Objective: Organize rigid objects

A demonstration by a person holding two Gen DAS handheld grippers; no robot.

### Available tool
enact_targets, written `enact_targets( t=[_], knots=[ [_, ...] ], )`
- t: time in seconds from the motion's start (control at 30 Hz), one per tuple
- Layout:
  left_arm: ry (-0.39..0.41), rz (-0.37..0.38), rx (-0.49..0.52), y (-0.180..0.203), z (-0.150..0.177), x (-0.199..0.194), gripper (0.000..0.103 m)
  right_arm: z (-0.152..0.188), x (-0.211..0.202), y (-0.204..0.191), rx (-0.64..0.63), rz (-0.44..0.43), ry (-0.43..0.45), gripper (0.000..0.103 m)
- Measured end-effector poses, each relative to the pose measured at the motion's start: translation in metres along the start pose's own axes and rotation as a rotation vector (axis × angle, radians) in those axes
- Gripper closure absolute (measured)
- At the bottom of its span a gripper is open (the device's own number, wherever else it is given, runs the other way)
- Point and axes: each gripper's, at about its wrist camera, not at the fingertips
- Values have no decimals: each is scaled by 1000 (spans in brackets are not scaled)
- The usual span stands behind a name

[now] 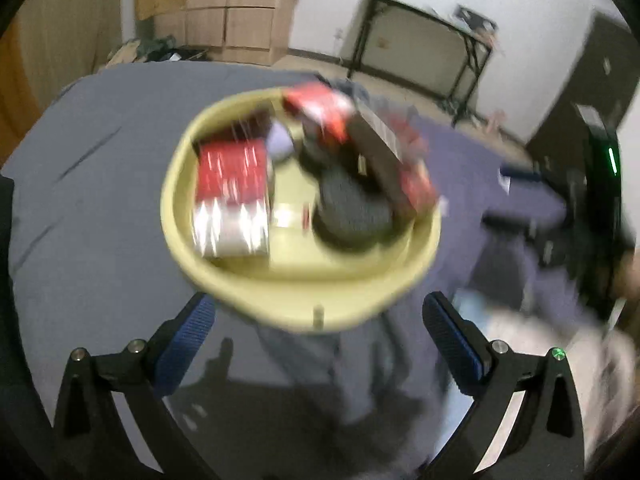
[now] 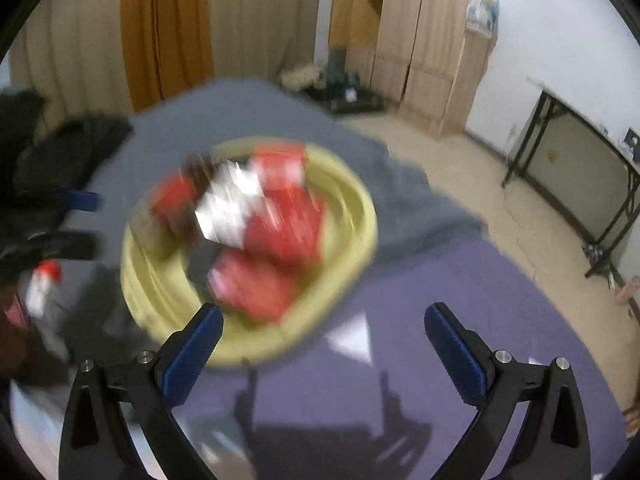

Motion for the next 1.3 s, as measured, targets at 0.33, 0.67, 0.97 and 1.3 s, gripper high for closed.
enact_targets(
  t=[0.33, 0.67, 0.97, 1.3],
  knots=[
    [-12, -69, -189, -9, 23, 64, 0, 35, 66, -10, -140, -175, -67, 0],
    [47, -247, -98, 15, 16, 83, 0, 36, 106, -25, -204, -177, -10, 0],
    [49, -247, -99, 14, 15, 78, 0, 38, 103, -22, -202, -182, -9, 0],
    [47, -237, -107, 24, 4, 90, 0, 39, 102, -25, -202, -181, -9, 0]
  ],
)
Point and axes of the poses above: each gripper's, at about its wrist camera, not at the fingertips, and x roughly the way its jaws point, y to its right, z to its underside, and after that the axes turned 1 degree about -x, right-handed
